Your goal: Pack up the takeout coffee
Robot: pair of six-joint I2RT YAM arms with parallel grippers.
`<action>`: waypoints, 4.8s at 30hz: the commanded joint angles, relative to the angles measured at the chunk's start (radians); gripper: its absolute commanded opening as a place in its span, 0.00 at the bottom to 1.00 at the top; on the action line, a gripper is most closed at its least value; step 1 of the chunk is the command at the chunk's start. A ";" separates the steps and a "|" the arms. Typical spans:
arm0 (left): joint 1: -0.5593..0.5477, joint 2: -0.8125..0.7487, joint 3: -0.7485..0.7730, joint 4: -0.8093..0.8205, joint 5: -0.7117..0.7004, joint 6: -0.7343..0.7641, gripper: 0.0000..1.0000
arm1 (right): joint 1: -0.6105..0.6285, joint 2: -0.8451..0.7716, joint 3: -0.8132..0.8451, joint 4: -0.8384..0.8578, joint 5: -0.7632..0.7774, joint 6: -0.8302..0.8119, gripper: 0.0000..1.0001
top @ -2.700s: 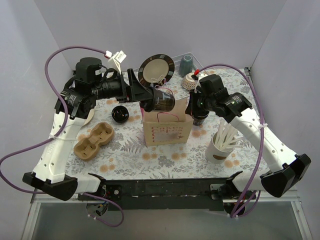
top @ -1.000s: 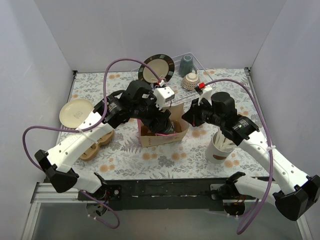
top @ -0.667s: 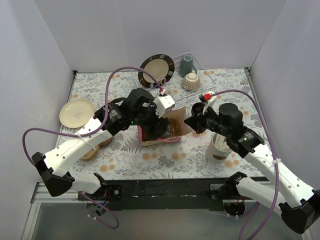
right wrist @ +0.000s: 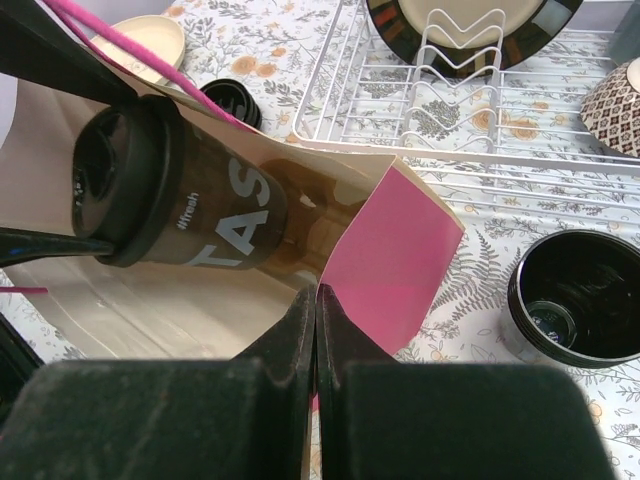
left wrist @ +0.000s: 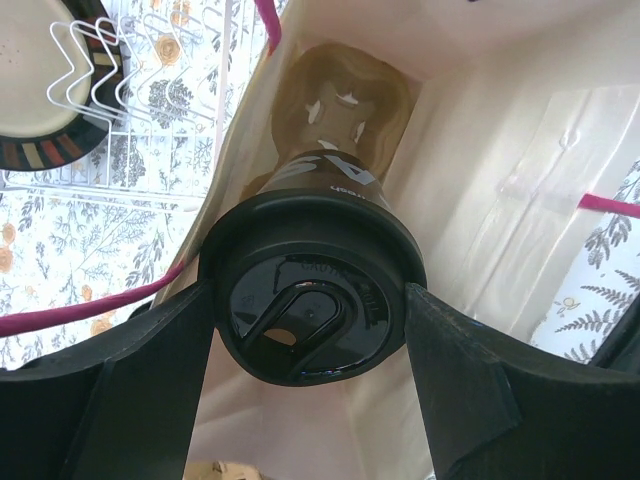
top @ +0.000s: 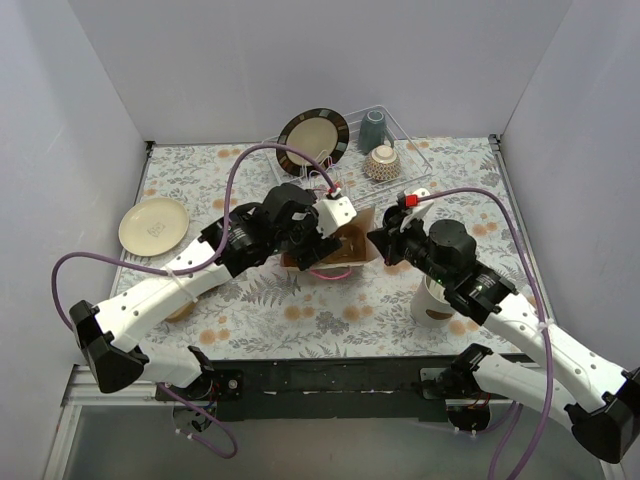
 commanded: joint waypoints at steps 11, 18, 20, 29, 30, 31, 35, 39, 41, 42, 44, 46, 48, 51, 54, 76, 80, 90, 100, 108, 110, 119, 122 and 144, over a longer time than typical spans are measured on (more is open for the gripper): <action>-0.021 -0.069 -0.089 0.055 -0.031 0.040 0.00 | 0.051 -0.023 -0.018 -0.009 0.045 -0.044 0.01; -0.023 -0.086 -0.118 0.063 -0.021 0.029 0.00 | 0.052 0.056 0.220 -0.210 0.137 -0.071 0.46; -0.023 -0.092 -0.127 0.073 -0.026 0.029 0.00 | 0.051 0.064 0.274 -0.235 0.137 -0.142 0.52; -0.025 -0.118 -0.144 0.078 -0.026 0.024 0.00 | 0.051 0.095 0.354 -0.300 -0.044 -0.611 0.54; -0.025 -0.123 -0.147 0.075 -0.029 0.027 0.00 | 0.051 0.095 0.354 -0.297 -0.088 -0.633 0.55; -0.026 -0.124 -0.149 0.075 -0.029 0.030 0.00 | 0.049 0.098 0.355 -0.303 -0.116 -0.657 0.55; -0.026 -0.143 -0.164 0.070 -0.031 0.030 0.00 | 0.023 0.147 0.387 -0.341 -0.249 -0.779 0.57; -0.029 -0.155 -0.173 0.070 -0.031 0.030 0.00 | -0.037 0.199 0.455 -0.358 -0.383 -0.794 0.57; -0.031 -0.157 -0.178 0.075 -0.026 0.030 0.00 | -0.046 0.234 0.494 -0.385 -0.400 -0.831 0.57; -0.032 -0.161 -0.184 0.075 -0.023 0.034 0.00 | -0.049 0.247 0.507 -0.414 -0.406 -0.861 0.57; -0.035 -0.163 -0.189 0.080 -0.017 0.037 0.00 | -0.063 0.270 0.522 -0.438 -0.429 -0.891 0.53; -0.035 -0.169 -0.198 0.083 -0.018 0.049 0.00 | -0.067 0.280 0.524 -0.461 -0.449 -0.912 0.48; -0.035 -0.173 -0.204 0.086 -0.020 0.061 0.00 | -0.067 0.287 0.519 -0.470 -0.466 -0.921 0.43; -0.035 -0.183 -0.216 0.087 -0.017 0.072 0.00 | -0.067 0.282 0.507 -0.476 -0.503 -0.914 0.42; -0.037 -0.184 -0.218 0.087 -0.012 0.076 0.00 | -0.067 0.276 0.492 -0.481 -0.509 -0.914 0.43; -0.038 -0.183 -0.225 0.098 -0.012 0.095 0.00 | -0.035 0.363 0.611 -0.562 -0.388 -0.905 0.43; -0.040 -0.192 -0.241 0.101 -0.014 0.095 0.00 | -0.026 0.386 0.648 -0.568 -0.400 -0.894 0.43; -0.040 -0.206 -0.261 0.101 -0.015 0.109 0.00 | -0.012 0.396 0.613 -0.585 -0.366 -0.912 0.38; -0.038 -0.193 -0.258 0.103 -0.047 0.147 0.00 | -0.014 0.350 0.498 -0.493 -0.366 -0.888 0.01; -0.038 -0.173 -0.239 0.092 -0.095 0.187 0.00 | -0.014 0.305 0.450 -0.427 -0.397 -0.865 0.01; -0.038 -0.172 -0.221 0.080 -0.106 0.184 0.00 | -0.014 0.300 0.462 -0.416 -0.391 -0.860 0.01; -0.040 -0.186 -0.229 0.029 -0.107 0.210 0.00 | -0.012 0.276 0.502 -0.418 -0.434 -0.860 0.01; -0.043 -0.181 -0.229 0.029 -0.101 0.204 0.00 | -0.014 0.264 0.495 -0.358 -0.429 -0.830 0.01; -0.063 -0.118 -0.307 0.168 -0.236 0.325 0.00 | -0.014 0.273 0.516 -0.456 -0.492 -0.875 0.01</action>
